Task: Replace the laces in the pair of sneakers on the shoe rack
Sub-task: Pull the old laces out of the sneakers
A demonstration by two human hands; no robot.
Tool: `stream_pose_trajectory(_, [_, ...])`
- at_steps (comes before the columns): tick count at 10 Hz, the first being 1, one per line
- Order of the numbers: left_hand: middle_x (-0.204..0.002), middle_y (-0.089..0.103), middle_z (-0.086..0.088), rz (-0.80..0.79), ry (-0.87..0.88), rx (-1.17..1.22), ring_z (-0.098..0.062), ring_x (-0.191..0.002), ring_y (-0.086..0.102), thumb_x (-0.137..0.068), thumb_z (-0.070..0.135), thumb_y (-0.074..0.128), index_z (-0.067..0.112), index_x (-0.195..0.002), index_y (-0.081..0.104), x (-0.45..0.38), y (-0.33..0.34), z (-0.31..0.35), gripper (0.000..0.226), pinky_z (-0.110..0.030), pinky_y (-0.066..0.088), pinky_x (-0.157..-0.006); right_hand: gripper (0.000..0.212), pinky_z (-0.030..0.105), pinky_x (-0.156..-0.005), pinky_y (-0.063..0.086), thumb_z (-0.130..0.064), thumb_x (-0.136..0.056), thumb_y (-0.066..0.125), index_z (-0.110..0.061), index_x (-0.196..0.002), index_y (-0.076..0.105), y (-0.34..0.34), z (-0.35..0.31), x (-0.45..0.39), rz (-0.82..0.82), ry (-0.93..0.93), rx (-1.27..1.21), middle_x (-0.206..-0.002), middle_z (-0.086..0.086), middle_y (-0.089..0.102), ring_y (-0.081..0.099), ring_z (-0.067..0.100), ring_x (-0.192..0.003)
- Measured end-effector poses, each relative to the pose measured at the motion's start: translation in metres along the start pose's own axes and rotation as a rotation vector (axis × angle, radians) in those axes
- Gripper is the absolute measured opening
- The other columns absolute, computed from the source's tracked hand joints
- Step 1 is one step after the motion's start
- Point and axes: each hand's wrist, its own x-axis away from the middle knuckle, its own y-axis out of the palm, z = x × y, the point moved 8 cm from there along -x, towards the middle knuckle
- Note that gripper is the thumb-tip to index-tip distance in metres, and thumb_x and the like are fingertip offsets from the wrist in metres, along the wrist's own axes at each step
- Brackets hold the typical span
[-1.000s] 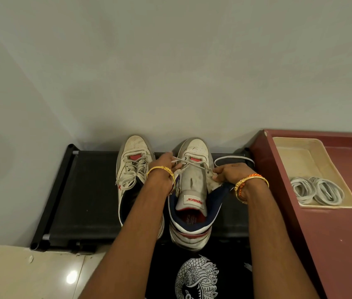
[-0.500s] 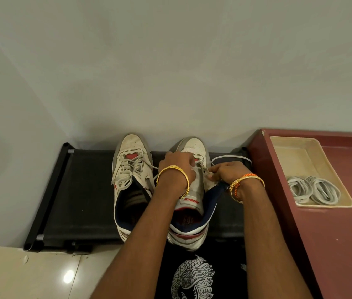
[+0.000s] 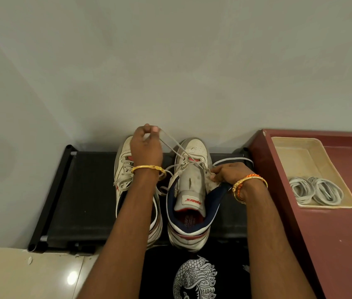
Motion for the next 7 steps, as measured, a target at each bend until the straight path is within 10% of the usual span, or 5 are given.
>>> stream_pose_trajectory(1, [-0.092, 0.066, -0.003, 0.002, -0.175, 0.447, -0.016, -0.081, 0.069, -0.097, 0.006, 0.045, 0.01, -0.087, 0.052, 0.001, -0.003, -0.004, 0.013, -0.033, 0.056, -0.084, 0.027, 0.022, -0.062, 0.044, -0.003, -0.087, 0.06, -0.001, -0.112, 0.066, 0.0, 0.002, 0.0, 0.002, 0.02, -0.047, -0.117, 0.01, 0.064, 0.052, 0.009, -0.073])
stream_pose_trajectory(3, [-0.069, 0.054, -0.003, -0.214, 0.069, -0.327, -0.016, -0.058, 0.052, -0.092, 0.016, 0.052, 0.016, -0.098, 0.049, 0.014, 0.022, 0.009, 0.006, -0.029, 0.046, -0.062, 0.028, 0.032, -0.087, 0.047, -0.004, -0.088, 0.058, 0.001, -0.115, 0.064, 0.001, 0.002, -0.004, 0.016, 0.007, -0.04, -0.119, 0.013, 0.064, 0.054, 0.015, -0.086])
stream_pose_trajectory(4, [-0.106, 0.067, -0.008, -0.522, 0.262, -1.107, -0.022, -0.095, 0.062, -0.084, 0.025, 0.065, 0.015, -0.111, 0.065, 0.038, 0.054, -0.015, 0.029, -0.028, 0.047, -0.082, 0.031, 0.027, -0.088, 0.045, -0.003, -0.088, 0.059, 0.003, -0.118, 0.061, 0.0, 0.003, -0.008, 0.034, 0.016, -0.09, -0.123, 0.019, 0.061, 0.051, 0.011, -0.067])
stream_pose_trajectory(7, [-0.123, 0.053, -0.004, -0.42, 0.257, -1.031, -0.026, -0.118, 0.046, -0.083, 0.028, 0.068, 0.023, -0.091, 0.074, 0.036, 0.054, -0.014, 0.011, -0.037, 0.041, -0.095, 0.032, 0.022, -0.074, 0.047, -0.001, -0.088, 0.057, 0.005, -0.119, 0.059, 0.0, 0.002, -0.007, 0.032, 0.024, -0.114, -0.124, 0.021, 0.06, 0.048, 0.007, -0.06])
